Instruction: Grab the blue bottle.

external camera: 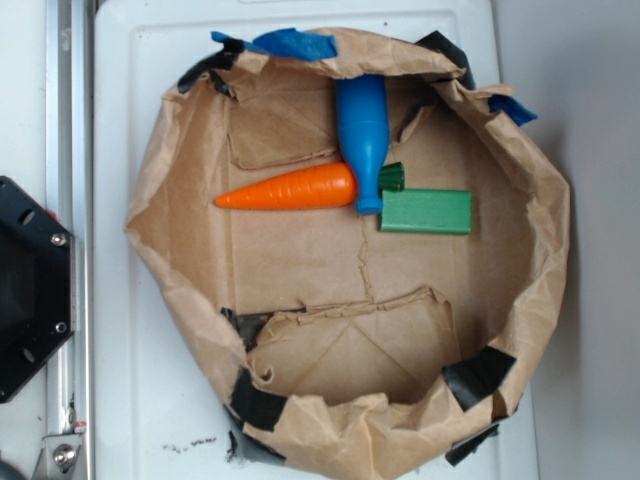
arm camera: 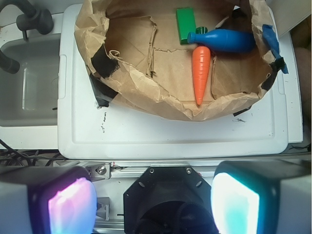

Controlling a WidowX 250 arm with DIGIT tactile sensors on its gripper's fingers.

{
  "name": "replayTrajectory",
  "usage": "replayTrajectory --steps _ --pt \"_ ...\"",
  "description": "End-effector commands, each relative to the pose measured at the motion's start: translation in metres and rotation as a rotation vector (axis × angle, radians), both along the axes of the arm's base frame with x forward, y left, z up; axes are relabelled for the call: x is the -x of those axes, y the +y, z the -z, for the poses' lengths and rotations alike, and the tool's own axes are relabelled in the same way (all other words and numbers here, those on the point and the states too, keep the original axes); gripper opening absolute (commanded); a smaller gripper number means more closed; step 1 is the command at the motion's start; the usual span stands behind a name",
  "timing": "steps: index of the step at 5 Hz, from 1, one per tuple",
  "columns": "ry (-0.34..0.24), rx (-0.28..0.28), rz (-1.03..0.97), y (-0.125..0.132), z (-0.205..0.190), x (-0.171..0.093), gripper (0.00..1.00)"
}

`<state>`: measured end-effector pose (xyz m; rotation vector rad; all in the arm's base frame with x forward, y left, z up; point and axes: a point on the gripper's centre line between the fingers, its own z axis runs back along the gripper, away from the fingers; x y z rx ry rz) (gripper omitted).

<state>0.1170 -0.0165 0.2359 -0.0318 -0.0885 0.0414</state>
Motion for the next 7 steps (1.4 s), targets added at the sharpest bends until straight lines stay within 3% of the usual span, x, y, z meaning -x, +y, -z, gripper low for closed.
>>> replayTrajectory --steps 1,3,4,5,7 --pt "0.000 0.000 0.000 0.000 0.000 0.000 1.00" --pt "-0.002 -0.031 -0.345 0.026 0.048 -0.098 1.00" --pt "-0.053 -0.022 -0.490 0.040 0.063 -0.134 1.00" --pt "-0.147 0.071 -0.698 0.061 0.084 -0.143 1.00" --pt "-0.263 0.060 -0.926 0.082 0.118 -0.161 1.00"
